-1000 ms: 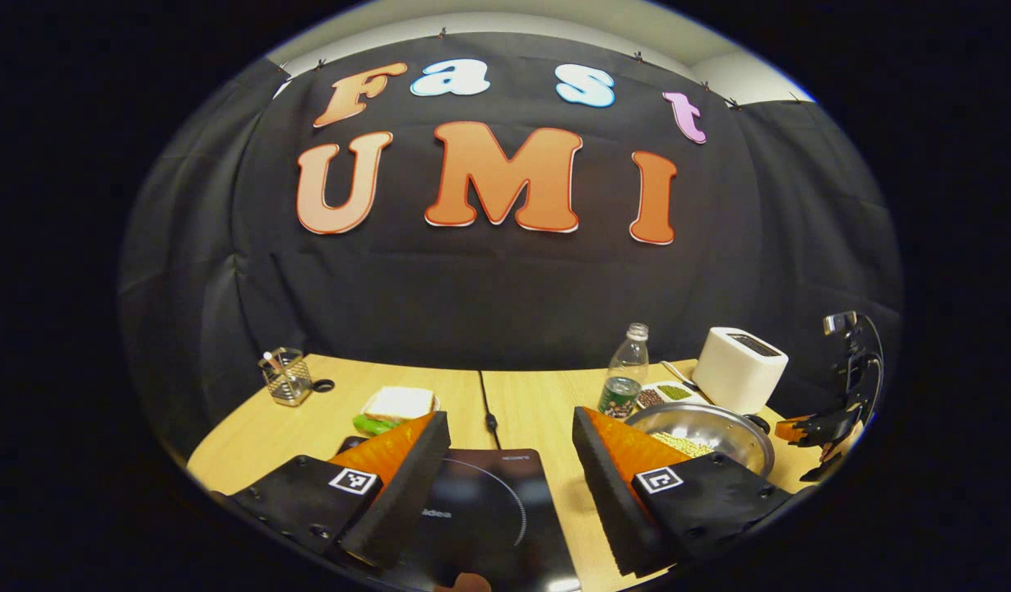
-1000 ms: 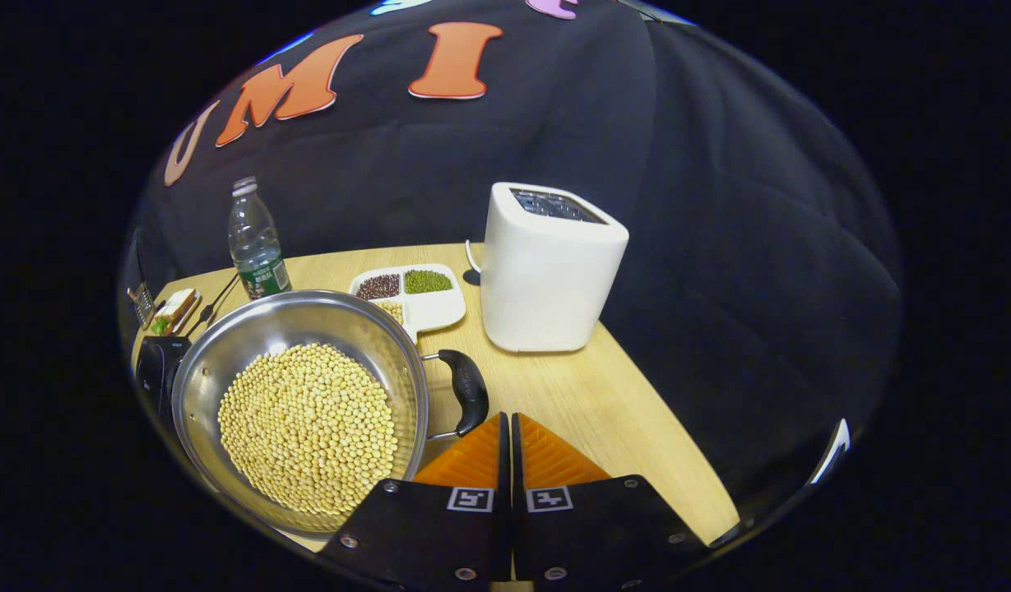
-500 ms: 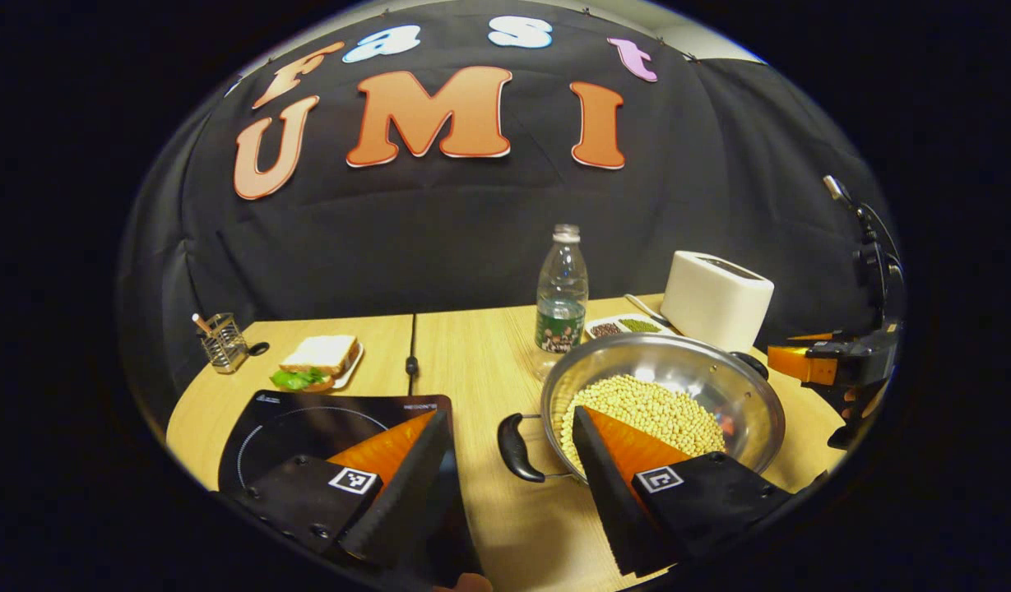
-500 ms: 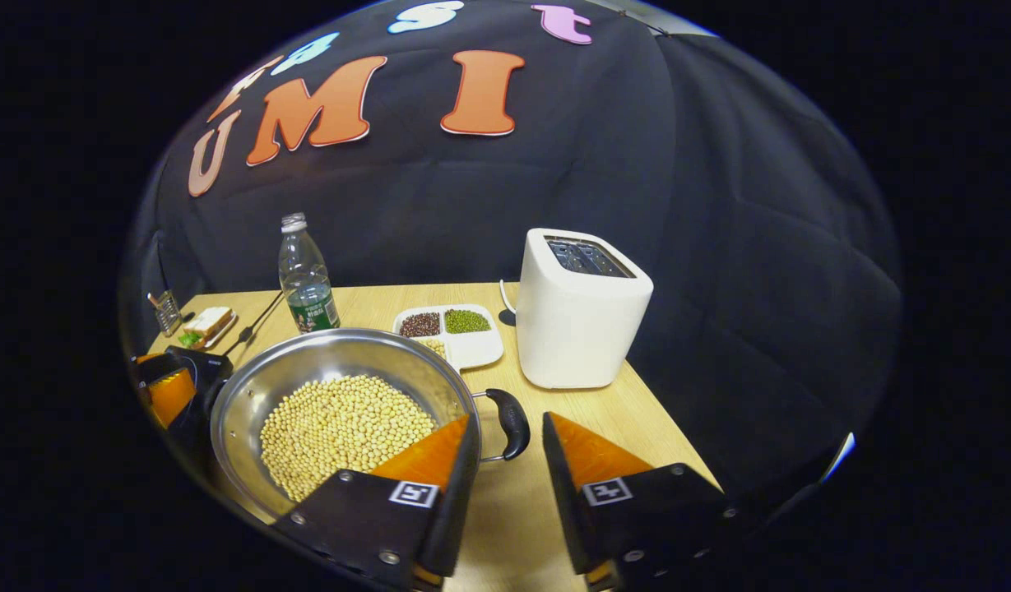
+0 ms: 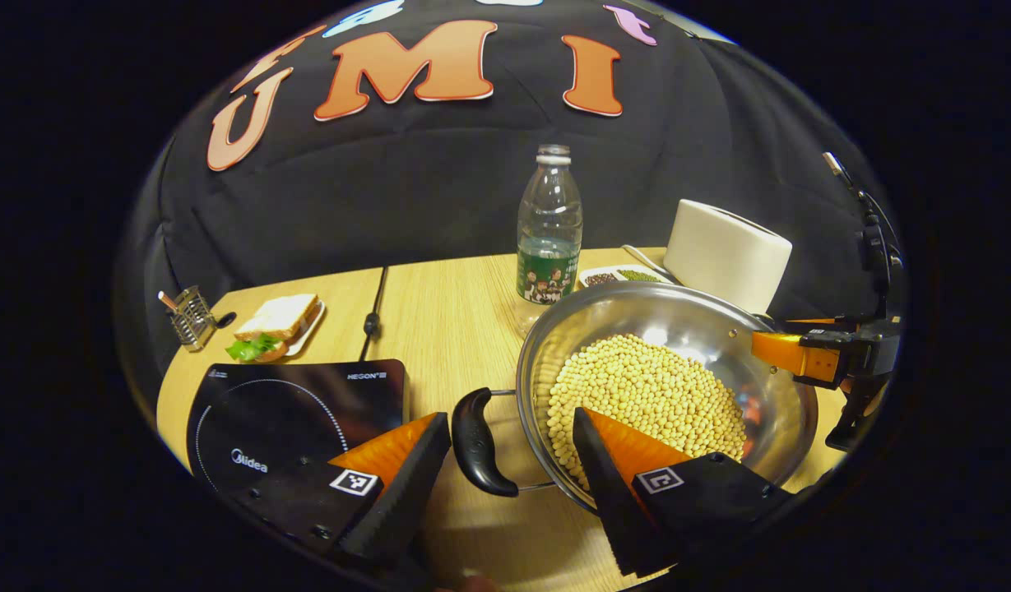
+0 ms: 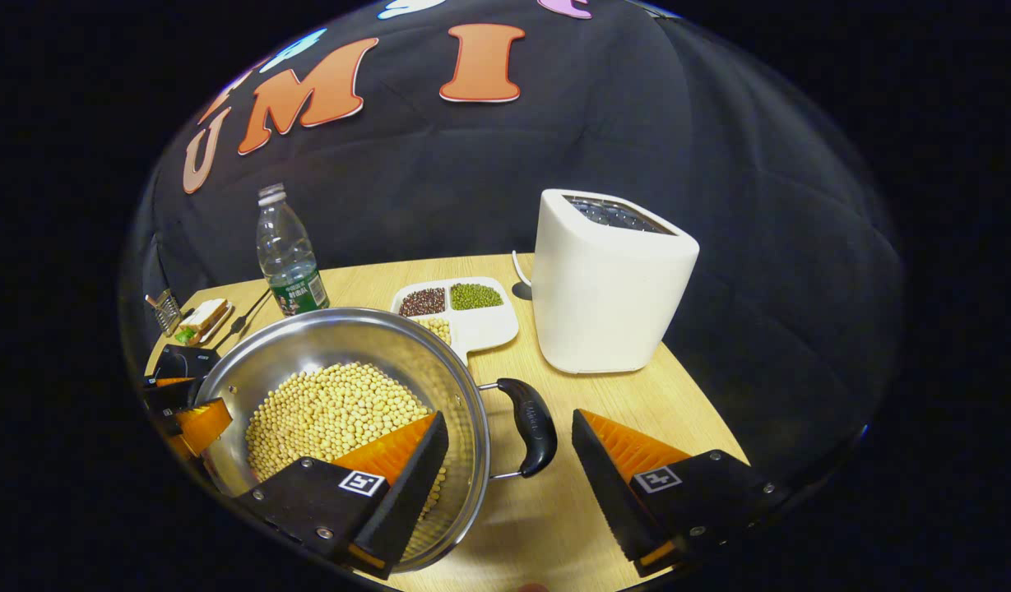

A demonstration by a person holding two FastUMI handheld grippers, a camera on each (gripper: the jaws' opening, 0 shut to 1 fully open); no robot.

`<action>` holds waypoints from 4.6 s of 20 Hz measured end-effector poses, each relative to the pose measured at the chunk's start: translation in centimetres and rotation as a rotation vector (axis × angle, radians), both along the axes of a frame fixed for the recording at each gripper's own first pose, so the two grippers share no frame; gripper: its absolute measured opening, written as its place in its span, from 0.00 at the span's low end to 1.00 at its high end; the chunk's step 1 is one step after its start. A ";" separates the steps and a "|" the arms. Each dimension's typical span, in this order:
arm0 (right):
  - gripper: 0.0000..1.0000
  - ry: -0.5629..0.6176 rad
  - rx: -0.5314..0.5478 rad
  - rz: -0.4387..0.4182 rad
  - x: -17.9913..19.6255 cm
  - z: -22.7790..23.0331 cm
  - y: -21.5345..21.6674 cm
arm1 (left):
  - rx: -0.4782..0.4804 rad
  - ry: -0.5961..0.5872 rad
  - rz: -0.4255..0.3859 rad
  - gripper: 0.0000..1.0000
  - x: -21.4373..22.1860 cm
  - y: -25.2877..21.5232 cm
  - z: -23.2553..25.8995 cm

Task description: First push the handle of the pot to place it horizontally, then grasp the pot with both hands and set it on the induction cooktop.

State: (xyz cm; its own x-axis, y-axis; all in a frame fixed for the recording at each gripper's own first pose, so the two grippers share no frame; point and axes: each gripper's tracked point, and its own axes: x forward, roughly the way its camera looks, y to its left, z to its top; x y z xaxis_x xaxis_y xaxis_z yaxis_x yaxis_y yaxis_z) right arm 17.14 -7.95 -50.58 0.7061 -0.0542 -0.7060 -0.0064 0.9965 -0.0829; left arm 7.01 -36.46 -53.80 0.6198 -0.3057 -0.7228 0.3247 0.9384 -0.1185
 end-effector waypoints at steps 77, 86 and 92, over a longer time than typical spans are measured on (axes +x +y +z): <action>0.94 -0.029 0.130 0.137 -6.2 10.0 29.2 | 0.074 -0.215 0.334 0.98 4.0 36.4 17.1; 0.93 -0.438 0.056 0.138 -6.7 31.4 18.0 | 0.040 -0.677 0.363 0.99 2.3 35.7 42.7; 0.93 -0.616 0.040 0.130 -11.0 42.2 13.8 | -0.070 -0.782 0.343 0.99 -1.3 34.4 51.6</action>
State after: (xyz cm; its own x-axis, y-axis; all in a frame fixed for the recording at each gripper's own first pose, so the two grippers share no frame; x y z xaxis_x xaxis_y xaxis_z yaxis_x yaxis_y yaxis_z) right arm 6.13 5.89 -8.34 0.9828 0.0772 -0.1678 -0.0904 0.9932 -0.0728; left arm 5.67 -2.02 -2.23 0.9986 -0.0384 -0.0351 0.0370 0.9985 -0.0401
